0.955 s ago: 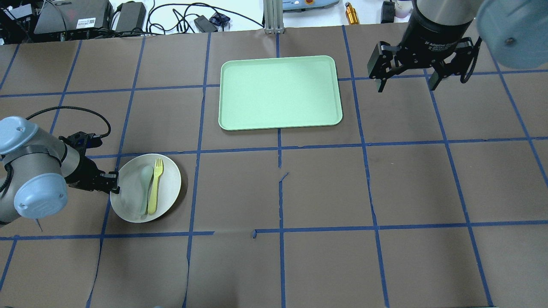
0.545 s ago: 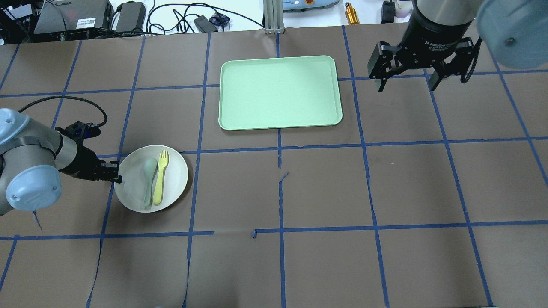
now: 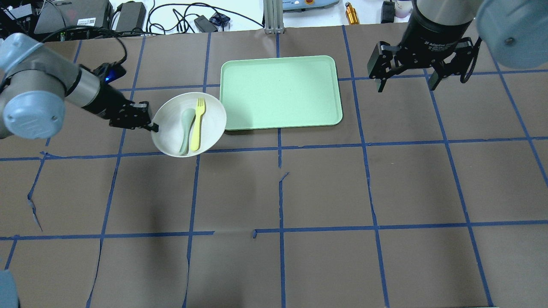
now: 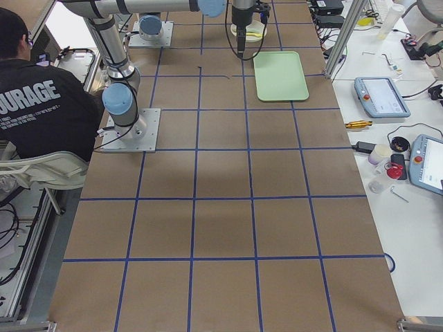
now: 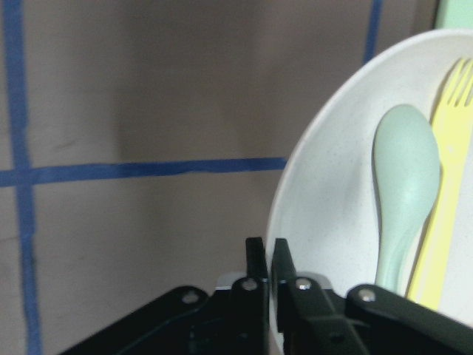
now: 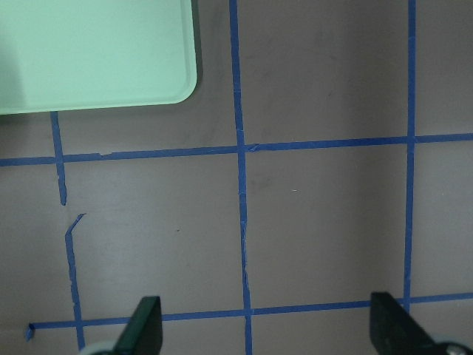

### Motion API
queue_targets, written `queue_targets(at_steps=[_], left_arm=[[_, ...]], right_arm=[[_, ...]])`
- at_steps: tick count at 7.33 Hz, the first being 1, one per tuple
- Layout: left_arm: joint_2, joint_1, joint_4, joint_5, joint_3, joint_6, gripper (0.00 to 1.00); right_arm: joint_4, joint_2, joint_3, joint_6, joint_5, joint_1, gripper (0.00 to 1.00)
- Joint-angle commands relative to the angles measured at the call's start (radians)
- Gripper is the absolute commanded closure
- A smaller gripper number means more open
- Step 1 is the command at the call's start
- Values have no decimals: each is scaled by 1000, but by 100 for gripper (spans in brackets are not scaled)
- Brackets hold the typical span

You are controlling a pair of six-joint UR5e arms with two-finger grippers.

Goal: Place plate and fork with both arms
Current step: 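Carry the plate with the left gripper onto the green tray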

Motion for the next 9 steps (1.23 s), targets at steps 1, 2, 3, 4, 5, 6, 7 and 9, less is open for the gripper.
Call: queue_targets(at_steps=[1,2,3,4,5,6,7,9], left_arm=[[-261,-204,118,-12,285,-241,100],[-366,-247,115,25,425,-279,100],[-439,-282,120,66,490,-315,100],[-477,-295,129,74,512,-336,100],[-488,-304,129,89,506,-336,100],[-495,-315,130,102,499,-336,100],[-477,-318,167,103,476,-322,1],[-347,-297,220,114,362,-275,0]], right_arm=[[1,0,0,0,4,0,0],[1,0,0,0,4,0,0],[1,0,0,0,2,0,0],[-1,3,0,0,1,0,0],[-1,4,0,0,1,0,0],[-1,4,0,0,1,0,0],[-2,4,-2,0,-1,-2,0],[-2,5,0,0,-1,-2,0]])
